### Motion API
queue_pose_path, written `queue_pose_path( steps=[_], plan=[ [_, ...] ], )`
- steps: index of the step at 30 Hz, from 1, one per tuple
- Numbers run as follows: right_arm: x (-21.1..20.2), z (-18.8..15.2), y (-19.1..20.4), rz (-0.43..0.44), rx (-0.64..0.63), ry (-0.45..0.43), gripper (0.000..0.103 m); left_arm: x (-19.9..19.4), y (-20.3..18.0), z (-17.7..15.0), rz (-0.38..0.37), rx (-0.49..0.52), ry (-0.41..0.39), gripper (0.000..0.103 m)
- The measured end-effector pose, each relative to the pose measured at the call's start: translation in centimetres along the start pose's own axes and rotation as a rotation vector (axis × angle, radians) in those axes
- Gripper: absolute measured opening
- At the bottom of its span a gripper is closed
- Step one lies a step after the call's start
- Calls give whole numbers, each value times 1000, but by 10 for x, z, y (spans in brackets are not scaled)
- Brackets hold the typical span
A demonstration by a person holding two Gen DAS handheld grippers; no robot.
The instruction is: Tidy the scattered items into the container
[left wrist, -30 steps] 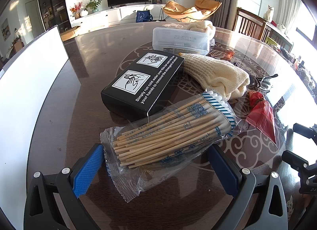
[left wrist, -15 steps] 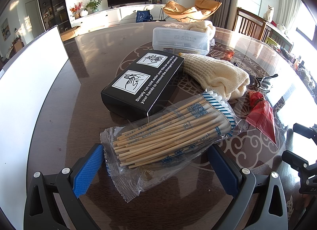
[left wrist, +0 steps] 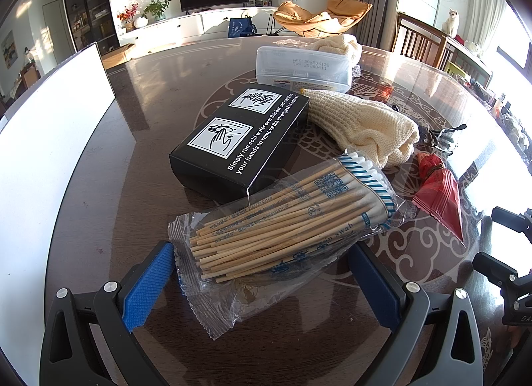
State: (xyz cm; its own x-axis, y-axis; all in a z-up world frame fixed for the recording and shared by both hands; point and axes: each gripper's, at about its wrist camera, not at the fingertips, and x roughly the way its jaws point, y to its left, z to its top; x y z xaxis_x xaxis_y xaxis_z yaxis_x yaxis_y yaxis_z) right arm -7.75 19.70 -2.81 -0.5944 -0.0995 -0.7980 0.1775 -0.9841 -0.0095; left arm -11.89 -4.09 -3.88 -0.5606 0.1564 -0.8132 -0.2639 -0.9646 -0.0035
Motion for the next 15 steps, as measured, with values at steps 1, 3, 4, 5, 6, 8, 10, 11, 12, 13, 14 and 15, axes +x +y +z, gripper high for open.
queue_pose_path(
  steps=[1,3,4,5,6,8,10,11,12,13,14,15],
  plan=[
    [0,0,0,0,0,0,84,0,0,0,0,0,0,103],
    [0,0,0,0,0,0,84,0,0,0,0,0,0,103],
    [0,0,0,0,1,0,85,0,0,0,0,0,0,103],
    [3,3,0,-2,2,1,88,0,0,0,0,0,0,103],
    [7,9,-1,-6,8,5,89,0,0,0,0,0,0,103],
    [16,17,-3,-19,32,10,93,0,0,0,0,0,0,103],
    [19,20,-3,-27,40,13,95,1,0,0,0,0,0,103],
    [19,19,-3,-27,40,13,95,1,0,0,0,0,0,103],
    [19,20,-3,-26,41,13,95,0,0,0,0,0,0,103],
    [20,22,-3,-25,41,14,95,0,0,0,0,0,0,103],
    [21,22,-3,-25,41,14,95,0,0,0,0,0,0,103],
    [21,23,-3,-26,41,13,95,0,0,0,0,0,0,103]
  ],
)
